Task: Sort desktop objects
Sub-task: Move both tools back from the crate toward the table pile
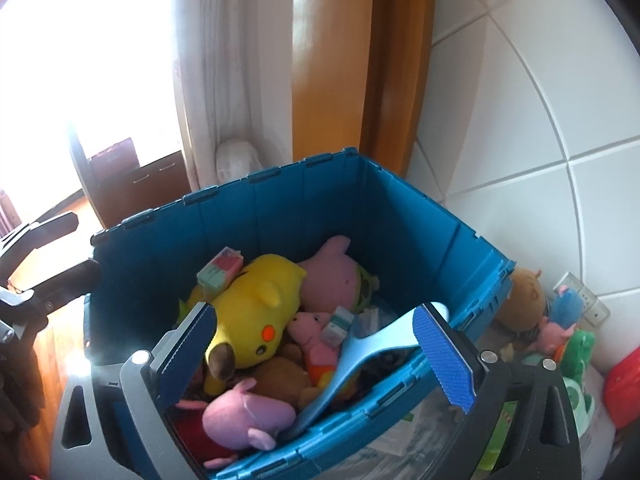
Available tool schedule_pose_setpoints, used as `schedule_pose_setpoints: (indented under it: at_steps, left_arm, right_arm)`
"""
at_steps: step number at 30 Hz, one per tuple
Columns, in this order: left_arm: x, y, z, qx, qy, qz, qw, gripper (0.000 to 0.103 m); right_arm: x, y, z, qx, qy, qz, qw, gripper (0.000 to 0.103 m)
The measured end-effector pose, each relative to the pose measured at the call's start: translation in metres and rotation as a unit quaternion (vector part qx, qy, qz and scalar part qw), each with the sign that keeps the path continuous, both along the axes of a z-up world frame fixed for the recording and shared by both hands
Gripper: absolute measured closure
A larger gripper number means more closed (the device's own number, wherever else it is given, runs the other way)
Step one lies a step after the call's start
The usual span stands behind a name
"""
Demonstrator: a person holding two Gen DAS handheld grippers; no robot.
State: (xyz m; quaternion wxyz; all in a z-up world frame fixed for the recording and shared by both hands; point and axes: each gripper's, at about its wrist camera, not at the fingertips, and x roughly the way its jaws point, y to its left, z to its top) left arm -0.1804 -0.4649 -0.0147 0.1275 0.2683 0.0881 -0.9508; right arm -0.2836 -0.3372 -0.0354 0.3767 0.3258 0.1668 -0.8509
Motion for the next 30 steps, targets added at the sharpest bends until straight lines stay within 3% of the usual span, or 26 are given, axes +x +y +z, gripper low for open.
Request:
schedule_pose_setpoints:
  at_steps: [11, 20, 30]
  left_arm:
    - [-0.001, 0.071, 0.006, -0.019, -0.011, -0.014, 0.9996, 0.0]
    - [0.0, 0.154, 0.013, -0.024, -0.013, -0.021, 0.9994, 0.0]
    - [-0.018, 0.275, -0.004, -0.025, -0.038, -0.056, 0.9974, 0.0]
  right_arm:
    - [0.014, 0.065, -0.002, -0.018, -0.005, 0.009, 1.0, 0.004]
    - [0.02, 0.165, -0.005, -0.025, -0.017, 0.003, 1.0, 0.004]
    - [0.014, 0.304, -0.025, -0.024, -0.035, -0.03, 0.999, 0.004]
